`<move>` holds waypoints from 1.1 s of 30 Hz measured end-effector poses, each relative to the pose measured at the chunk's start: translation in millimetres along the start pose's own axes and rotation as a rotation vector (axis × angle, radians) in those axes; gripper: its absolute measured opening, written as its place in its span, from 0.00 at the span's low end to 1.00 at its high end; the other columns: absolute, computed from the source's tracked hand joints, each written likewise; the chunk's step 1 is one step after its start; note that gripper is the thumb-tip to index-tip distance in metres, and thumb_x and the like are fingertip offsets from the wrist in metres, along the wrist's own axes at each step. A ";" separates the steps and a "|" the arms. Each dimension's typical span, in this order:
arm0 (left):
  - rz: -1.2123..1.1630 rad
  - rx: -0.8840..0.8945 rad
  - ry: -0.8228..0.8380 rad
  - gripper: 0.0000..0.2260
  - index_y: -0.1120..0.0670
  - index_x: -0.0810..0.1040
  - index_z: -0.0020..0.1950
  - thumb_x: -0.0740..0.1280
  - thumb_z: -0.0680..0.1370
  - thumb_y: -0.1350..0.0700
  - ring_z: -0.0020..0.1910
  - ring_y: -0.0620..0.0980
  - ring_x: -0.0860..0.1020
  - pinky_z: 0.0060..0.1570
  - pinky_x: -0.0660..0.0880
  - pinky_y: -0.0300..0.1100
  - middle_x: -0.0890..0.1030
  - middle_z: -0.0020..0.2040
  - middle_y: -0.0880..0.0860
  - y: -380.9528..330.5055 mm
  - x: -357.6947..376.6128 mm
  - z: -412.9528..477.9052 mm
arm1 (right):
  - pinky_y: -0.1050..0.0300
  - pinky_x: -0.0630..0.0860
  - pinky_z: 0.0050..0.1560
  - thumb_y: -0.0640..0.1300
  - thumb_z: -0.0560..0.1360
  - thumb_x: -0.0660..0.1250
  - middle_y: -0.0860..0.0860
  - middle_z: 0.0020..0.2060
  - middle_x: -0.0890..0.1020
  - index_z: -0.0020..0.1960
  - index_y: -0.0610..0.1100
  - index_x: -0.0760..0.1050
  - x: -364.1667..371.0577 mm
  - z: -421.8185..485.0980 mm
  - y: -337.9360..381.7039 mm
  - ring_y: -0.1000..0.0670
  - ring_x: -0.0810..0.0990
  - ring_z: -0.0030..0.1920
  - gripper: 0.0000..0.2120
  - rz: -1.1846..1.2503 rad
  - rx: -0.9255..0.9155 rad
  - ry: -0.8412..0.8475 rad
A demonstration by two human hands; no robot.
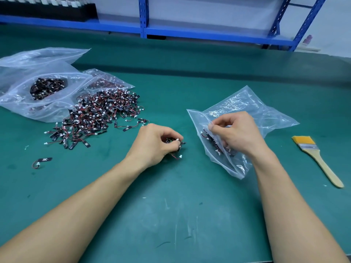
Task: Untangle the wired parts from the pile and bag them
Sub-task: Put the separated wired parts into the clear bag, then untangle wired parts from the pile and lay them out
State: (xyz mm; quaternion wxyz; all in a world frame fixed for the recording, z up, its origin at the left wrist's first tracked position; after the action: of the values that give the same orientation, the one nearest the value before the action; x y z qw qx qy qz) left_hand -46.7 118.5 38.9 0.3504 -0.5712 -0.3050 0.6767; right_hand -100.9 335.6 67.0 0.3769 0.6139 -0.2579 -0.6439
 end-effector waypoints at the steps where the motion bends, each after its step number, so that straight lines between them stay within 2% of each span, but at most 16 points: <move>1: -0.115 -0.018 -0.015 0.09 0.47 0.86 0.41 0.73 0.74 0.61 0.27 0.38 0.75 0.32 0.71 0.29 0.82 0.29 0.44 -3.4 -0.4 1.0 | 0.58 0.71 0.22 0.42 0.73 0.73 0.53 0.24 0.79 0.38 0.45 0.83 0.1 -0.5 0.4 0.52 0.74 0.21 0.06 0.024 0.002 0.003; 4: -0.476 -0.053 -0.012 0.11 0.50 0.86 0.40 0.72 0.75 0.66 0.29 0.42 0.79 0.34 0.76 0.32 0.84 0.32 0.47 -22.2 12.2 3.9 | 0.62 0.69 0.20 0.40 0.74 0.73 0.52 0.23 0.78 0.40 0.44 0.82 -1.0 -0.8 2.6 0.53 0.75 0.20 0.04 0.079 -0.002 -0.003; 7: -0.625 -0.121 -0.022 0.12 0.50 0.86 0.38 0.72 0.75 0.66 0.31 0.43 0.80 0.36 0.77 0.33 0.85 0.34 0.50 -36.9 40.1 8.7 | 0.63 0.69 0.20 0.40 0.75 0.73 0.49 0.23 0.79 0.42 0.43 0.82 -3.9 -0.6 4.7 0.52 0.74 0.20 0.04 0.162 -0.002 -0.031; 9: -0.561 -0.151 -0.066 0.11 0.49 0.86 0.38 0.73 0.74 0.65 0.31 0.43 0.82 0.36 0.79 0.35 0.85 0.34 0.48 -37.2 54.7 14.1 | 0.64 0.68 0.22 0.41 0.75 0.73 0.49 0.23 0.79 0.40 0.44 0.82 -8.7 -0.4 4.2 0.52 0.73 0.20 0.05 0.183 -0.004 -0.072; 11: -0.375 -0.146 -0.141 0.08 0.49 0.86 0.40 0.73 0.73 0.62 0.33 0.44 0.84 0.40 0.81 0.39 0.85 0.34 0.46 -31.7 58.3 19.5 | 0.64 0.67 0.22 0.41 0.75 0.73 0.51 0.24 0.79 0.38 0.45 0.82 -12.8 0.4 3.8 0.53 0.71 0.20 0.07 0.202 -0.007 -0.104; 14: -0.088 -0.087 -0.209 0.06 0.48 0.87 0.45 0.74 0.72 0.58 0.36 0.39 0.82 0.43 0.79 0.38 0.85 0.37 0.42 -28.3 55.0 21.0 | 0.65 0.67 0.25 0.41 0.74 0.74 0.53 0.25 0.79 0.36 0.46 0.82 -16.1 2.1 4.2 0.55 0.70 0.21 0.08 0.225 -0.015 -0.138; 18: -0.014 0.133 -0.067 0.13 0.44 0.82 0.57 0.75 0.73 0.52 0.46 0.44 0.83 0.53 0.79 0.45 0.86 0.46 0.44 -44.5 66.7 16.6 | 0.67 0.69 0.30 0.41 0.73 0.74 0.53 0.27 0.81 0.36 0.48 0.83 -14.9 2.3 6.8 0.58 0.72 0.25 0.08 0.219 -0.045 -0.128; 20: 0.023 0.275 -0.005 0.17 0.44 0.78 0.61 0.72 0.74 0.55 0.52 0.47 0.83 0.56 0.79 0.48 0.85 0.52 0.45 -53.2 69.8 12.7 | 0.67 0.70 0.33 0.41 0.73 0.73 0.54 0.28 0.82 0.35 0.48 0.83 -15.6 2.7 5.9 0.59 0.75 0.28 0.08 0.219 -0.054 -0.138; 23: 0.046 0.348 0.016 0.23 0.51 0.76 0.69 0.69 0.76 0.64 0.59 0.47 0.80 0.61 0.77 0.47 0.81 0.63 0.47 -51.5 64.7 9.0 | 0.68 0.70 0.32 0.41 0.73 0.73 0.54 0.26 0.81 0.35 0.48 0.83 -15.9 3.5 5.3 0.59 0.74 0.27 0.08 0.202 -0.070 -0.149; 27: 0.007 0.407 -0.093 0.20 0.56 0.79 0.65 0.66 0.76 0.70 0.55 0.44 0.82 0.59 0.78 0.41 0.83 0.59 0.50 -52.1 48.8 4.8 | 0.70 0.68 0.31 0.42 0.73 0.72 0.55 0.26 0.80 0.34 0.48 0.82 -12.5 4.3 4.5 0.60 0.72 0.26 0.09 0.156 -0.088 -0.138; 30: 0.014 0.435 -0.152 0.14 0.56 0.82 0.59 0.69 0.75 0.67 0.49 0.41 0.82 0.53 0.76 0.33 0.84 0.53 0.47 -51.3 38.3 2.7 | 0.68 0.69 0.32 0.45 0.72 0.74 0.55 0.26 0.79 0.37 0.49 0.83 -6.2 5.2 3.4 0.58 0.72 0.27 0.06 0.131 -0.084 -0.070; 31: 0.030 0.442 -0.150 0.13 0.55 0.82 0.58 0.69 0.75 0.66 0.48 0.41 0.81 0.51 0.75 0.32 0.84 0.51 0.46 -49.4 35.6 1.2 | 0.65 0.69 0.32 0.49 0.72 0.74 0.55 0.26 0.79 0.39 0.51 0.83 -1.2 4.9 3.2 0.58 0.72 0.27 0.04 0.113 -0.081 -0.018; 33: 0.079 0.451 -0.129 0.11 0.54 0.82 0.56 0.70 0.76 0.64 0.47 0.42 0.80 0.50 0.75 0.34 0.84 0.50 0.45 -43.3 30.3 -2.7 | 0.60 0.68 0.32 0.62 0.70 0.71 0.55 0.26 0.77 0.41 0.54 0.84 10.5 2.9 1.0 0.56 0.70 0.26 0.12 0.012 -0.077 0.106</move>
State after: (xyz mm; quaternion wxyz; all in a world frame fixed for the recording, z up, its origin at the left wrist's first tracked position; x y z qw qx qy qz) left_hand -41.7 168.1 56.7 0.4221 -0.4457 -0.1454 0.7759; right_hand -103.2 326.3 61.8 0.4173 0.6306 -0.2162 -0.6177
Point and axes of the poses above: each hand's wrist, its own z-axis towards the middle knuckle, its own x-axis out of the palm, y = z × x, the point moved 7 cm from there along z, towards the middle knuckle
